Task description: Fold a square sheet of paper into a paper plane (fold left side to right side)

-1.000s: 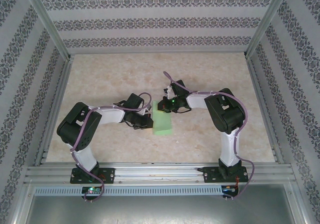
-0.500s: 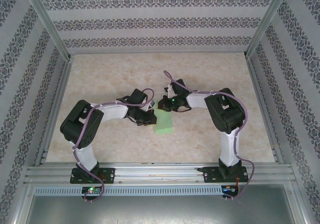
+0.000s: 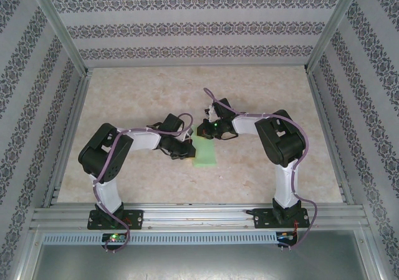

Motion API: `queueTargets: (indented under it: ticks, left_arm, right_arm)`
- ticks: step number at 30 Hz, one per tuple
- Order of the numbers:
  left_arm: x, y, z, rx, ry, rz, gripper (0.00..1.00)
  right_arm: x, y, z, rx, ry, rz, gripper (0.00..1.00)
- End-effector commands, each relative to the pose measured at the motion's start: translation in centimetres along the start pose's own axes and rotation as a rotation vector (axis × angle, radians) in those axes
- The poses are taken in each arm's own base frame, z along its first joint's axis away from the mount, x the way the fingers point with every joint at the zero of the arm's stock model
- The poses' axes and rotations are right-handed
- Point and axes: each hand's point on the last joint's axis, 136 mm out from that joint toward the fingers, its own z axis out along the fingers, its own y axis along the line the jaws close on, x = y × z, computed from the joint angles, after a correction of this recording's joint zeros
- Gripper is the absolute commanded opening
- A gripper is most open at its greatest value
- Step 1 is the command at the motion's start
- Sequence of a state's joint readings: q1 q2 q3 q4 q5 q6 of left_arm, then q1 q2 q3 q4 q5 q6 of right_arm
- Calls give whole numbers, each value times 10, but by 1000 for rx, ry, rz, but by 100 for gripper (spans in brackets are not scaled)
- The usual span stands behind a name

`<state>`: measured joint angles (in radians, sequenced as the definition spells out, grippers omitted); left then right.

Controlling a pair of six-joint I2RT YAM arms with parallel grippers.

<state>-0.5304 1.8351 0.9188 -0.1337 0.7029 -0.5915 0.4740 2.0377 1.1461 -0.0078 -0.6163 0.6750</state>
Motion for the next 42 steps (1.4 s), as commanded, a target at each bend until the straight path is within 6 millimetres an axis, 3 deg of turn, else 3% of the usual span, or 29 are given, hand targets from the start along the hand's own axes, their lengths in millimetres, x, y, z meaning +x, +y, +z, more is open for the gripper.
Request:
queueTargets:
  ticks: [1,7,15,25,30,42]
  left_arm:
    - [37,16,3,-53,93,-36,5]
    - [57,22,-3,-72,124,-50,5]
    - [68,19,-4,-70,140,-55,5]
    - [34,-15,-22,-52,61,25,6]
    - [16,-28,-17,-21,42,53,6]
    - [30,-6,6,-30,100,12,5]
  right_arm:
    - [2,-25,8,92,5,24,0]
    - [2,-25,8,96,5,26,0]
    - [2,-24,8,98,6,25,0]
    - [3,-24,9,100,13,20,0]
    - [3,-24,9,100,13,21,0]
    - [4,-25,10,107,19,22,0]
